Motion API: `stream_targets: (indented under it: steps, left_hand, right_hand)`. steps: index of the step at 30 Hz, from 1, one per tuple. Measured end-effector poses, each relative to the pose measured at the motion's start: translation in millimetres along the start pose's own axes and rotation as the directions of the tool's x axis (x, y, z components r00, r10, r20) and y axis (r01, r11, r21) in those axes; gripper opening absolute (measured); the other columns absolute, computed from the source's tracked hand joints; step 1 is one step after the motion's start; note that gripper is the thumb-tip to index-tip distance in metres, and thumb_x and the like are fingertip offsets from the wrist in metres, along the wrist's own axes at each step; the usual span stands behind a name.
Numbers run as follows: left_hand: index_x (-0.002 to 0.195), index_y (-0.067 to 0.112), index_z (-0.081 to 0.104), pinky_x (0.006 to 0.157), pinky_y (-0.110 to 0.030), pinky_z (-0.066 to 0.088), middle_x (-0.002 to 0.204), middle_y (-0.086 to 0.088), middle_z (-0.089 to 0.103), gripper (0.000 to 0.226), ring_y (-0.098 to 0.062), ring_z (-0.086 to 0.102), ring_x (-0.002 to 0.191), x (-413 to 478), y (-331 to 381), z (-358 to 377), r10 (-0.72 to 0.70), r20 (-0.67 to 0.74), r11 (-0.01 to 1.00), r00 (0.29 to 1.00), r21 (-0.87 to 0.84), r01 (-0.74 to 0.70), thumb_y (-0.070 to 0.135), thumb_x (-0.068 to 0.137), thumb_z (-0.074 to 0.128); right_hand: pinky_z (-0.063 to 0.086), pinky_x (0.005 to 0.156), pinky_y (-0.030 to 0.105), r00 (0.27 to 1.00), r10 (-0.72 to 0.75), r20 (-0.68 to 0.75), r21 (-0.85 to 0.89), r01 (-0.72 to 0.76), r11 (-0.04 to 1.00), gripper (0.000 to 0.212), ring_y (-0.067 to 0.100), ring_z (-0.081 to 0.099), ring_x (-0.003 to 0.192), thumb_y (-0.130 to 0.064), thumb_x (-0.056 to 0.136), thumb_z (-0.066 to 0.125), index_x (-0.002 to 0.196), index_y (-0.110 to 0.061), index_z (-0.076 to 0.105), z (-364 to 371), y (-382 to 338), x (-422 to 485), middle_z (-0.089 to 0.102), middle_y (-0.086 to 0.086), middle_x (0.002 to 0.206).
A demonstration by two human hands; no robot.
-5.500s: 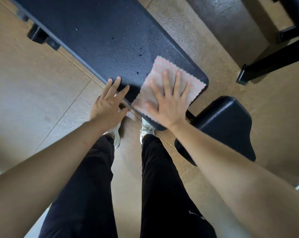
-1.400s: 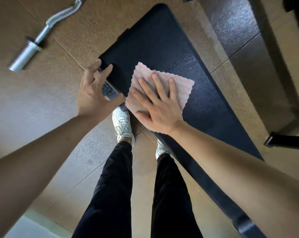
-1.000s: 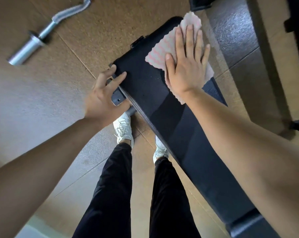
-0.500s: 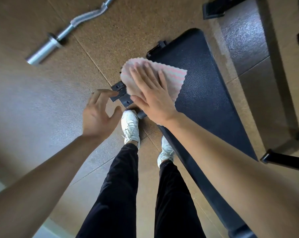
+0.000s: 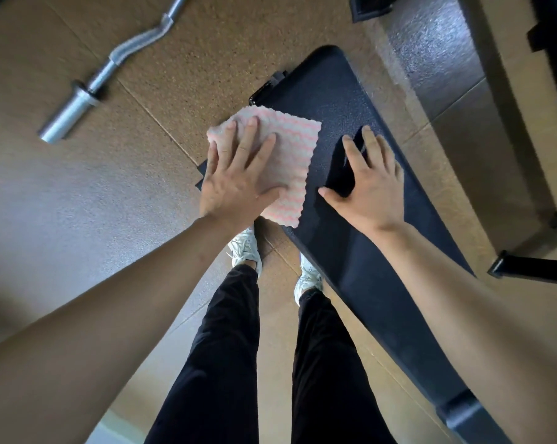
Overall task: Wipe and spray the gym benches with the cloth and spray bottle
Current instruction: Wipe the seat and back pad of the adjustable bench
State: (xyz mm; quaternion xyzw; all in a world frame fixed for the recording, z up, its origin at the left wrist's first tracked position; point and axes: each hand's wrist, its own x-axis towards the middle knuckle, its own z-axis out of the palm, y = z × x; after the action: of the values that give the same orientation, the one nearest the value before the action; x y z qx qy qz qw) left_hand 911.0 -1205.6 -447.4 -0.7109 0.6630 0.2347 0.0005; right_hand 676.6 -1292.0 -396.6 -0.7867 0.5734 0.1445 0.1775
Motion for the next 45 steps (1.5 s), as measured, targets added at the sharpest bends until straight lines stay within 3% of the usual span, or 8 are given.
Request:
stream_targets:
  steps: [4,11,20,25,31,35,40,45]
  left_hand:
    - [0.161,0.039,0.024,0.097,-0.061,0.052,0.17,0.004,0.021,0.082,-0.033,0.029,0.152,18,-7,-15,-0.124,-0.051,0.988,0.991,-0.102,0.118,0.073,0.092,0.052]
    - [0.133,0.05,0.061,0.09,-0.039,0.058,0.111,0.005,0.076,0.067,-0.024,0.071,0.108,82,-41,-58,-0.257,0.241,0.857,0.936,-0.391,0.336,0.084,0.076,0.058]
    - [0.094,0.018,0.075,0.06,-0.026,0.038,0.069,0.011,0.058,0.028,-0.007,0.051,0.064,150,-15,-93,-0.175,0.156,0.857,0.972,-0.461,0.229,0.046,0.092,0.069]
    - [0.1,0.026,0.07,0.075,-0.035,0.056,0.092,0.009,0.071,0.023,-0.017,0.068,0.09,191,14,-118,-0.317,-0.133,0.878,0.939,-0.416,0.238,0.046,0.092,0.061]
    - [0.117,0.038,0.065,0.097,-0.044,0.053,0.117,0.009,0.071,0.048,-0.022,0.066,0.115,162,20,-79,-0.171,0.261,0.889,0.95,-0.375,0.263,0.065,0.078,0.054]
    - [0.158,0.033,0.036,0.118,-0.041,0.037,0.158,0.005,0.046,0.076,-0.02,0.045,0.144,150,32,-73,-0.114,0.293,0.888,0.949,-0.399,0.229,0.051,0.09,0.068]
    - [0.16,0.034,0.029,0.123,-0.038,0.027,0.163,0.01,0.037,0.088,-0.013,0.033,0.149,165,55,-77,0.015,0.234,0.92,0.972,-0.384,0.078,0.051,0.086,0.074]
    - [0.151,0.04,0.045,0.121,-0.044,0.021,0.16,0.011,0.037,0.07,-0.022,0.019,0.151,186,93,-83,0.242,0.309,0.969,0.92,-0.025,-0.247,0.06,0.088,0.067]
  right_hand:
    - [0.042,0.103,0.062,0.992,0.124,0.012,-0.014,-0.124,0.992,0.097,0.041,0.026,0.148,-0.064,0.077,0.072,0.157,-0.029,0.029,6,3,-16,0.022,0.009,0.166]
    - [0.037,0.106,0.071,0.977,0.167,0.129,0.019,-0.171,0.985,0.1,0.048,0.009,0.152,-0.058,0.083,0.072,0.16,-0.03,0.015,11,-3,-19,0.005,0.008,0.17]
    - [0.036,0.106,0.072,0.966,0.167,0.195,-0.005,-0.169,0.986,0.1,0.048,0.003,0.153,-0.058,0.088,0.067,0.162,-0.03,0.006,10,-3,-17,-0.002,0.01,0.17]
    - [0.035,0.109,0.069,0.955,0.172,0.24,-0.022,-0.172,0.985,0.1,0.047,0.0,0.153,-0.061,0.09,0.062,0.162,-0.03,0.0,6,-5,-13,-0.006,0.01,0.17]
    - [0.033,0.109,0.071,0.955,0.169,0.245,0.012,-0.177,0.984,0.102,0.048,-0.002,0.153,-0.06,0.089,0.064,0.162,-0.03,-0.001,5,-6,-12,-0.007,0.01,0.17]
    - [0.032,0.108,0.073,0.963,0.165,0.214,0.02,-0.173,0.985,0.103,0.049,-0.002,0.153,-0.061,0.088,0.064,0.162,-0.03,0.0,9,-5,-14,-0.006,0.01,0.17]
    - [0.027,0.109,0.075,0.977,0.129,0.167,0.108,-0.148,0.983,0.098,0.047,-0.001,0.154,-0.056,0.087,0.068,0.162,-0.031,0.01,12,1,-21,-0.003,0.007,0.171]
    - [0.031,0.117,0.061,0.996,0.067,0.062,0.212,-0.078,0.974,0.083,0.038,0.018,0.154,-0.046,0.087,0.073,0.155,-0.02,0.035,17,28,-44,0.019,0.011,0.168]
